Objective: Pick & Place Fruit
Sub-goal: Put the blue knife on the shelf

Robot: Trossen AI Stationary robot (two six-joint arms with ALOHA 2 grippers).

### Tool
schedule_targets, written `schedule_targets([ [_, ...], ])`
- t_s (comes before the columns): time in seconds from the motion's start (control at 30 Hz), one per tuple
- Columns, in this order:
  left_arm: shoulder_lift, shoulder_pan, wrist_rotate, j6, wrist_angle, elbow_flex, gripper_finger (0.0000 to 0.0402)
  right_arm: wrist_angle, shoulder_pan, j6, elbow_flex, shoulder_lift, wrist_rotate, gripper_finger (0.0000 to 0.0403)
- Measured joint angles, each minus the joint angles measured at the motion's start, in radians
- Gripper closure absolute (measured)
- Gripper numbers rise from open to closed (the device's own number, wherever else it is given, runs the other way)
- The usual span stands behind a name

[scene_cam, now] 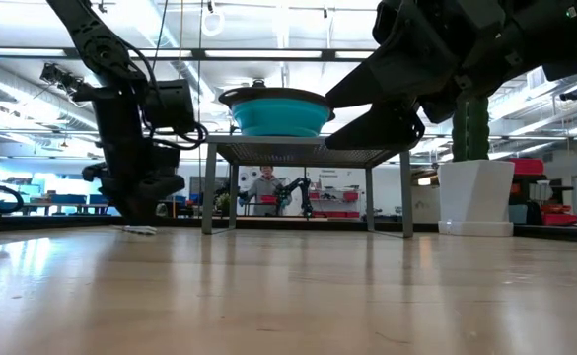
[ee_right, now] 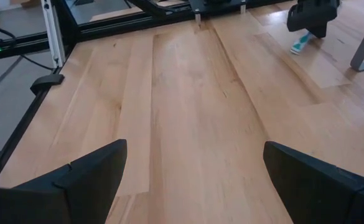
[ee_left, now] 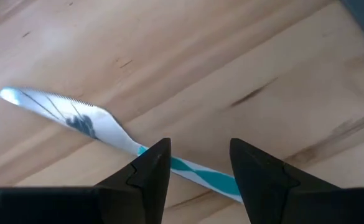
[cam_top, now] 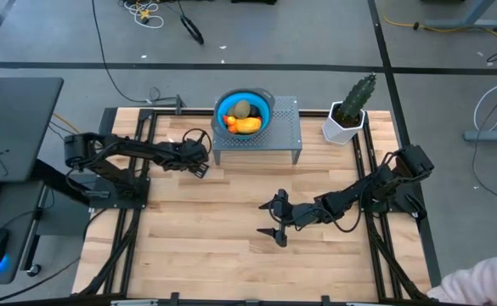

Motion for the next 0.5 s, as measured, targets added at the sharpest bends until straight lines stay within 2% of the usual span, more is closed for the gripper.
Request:
schedule_targets([
  [0.27,-0.031,-0.051,0.01,-0.022,-0.082,-0.001,0.0227,0.0,0.0,0.0,0.0,0.0,0.0,0.0016],
  [0.5,-0.139,-0.069,-0.051,-0.072,-0.295,0.054,0.0227,0.0,0.001,0.0,0.0,0.0,0.0,0.0016],
])
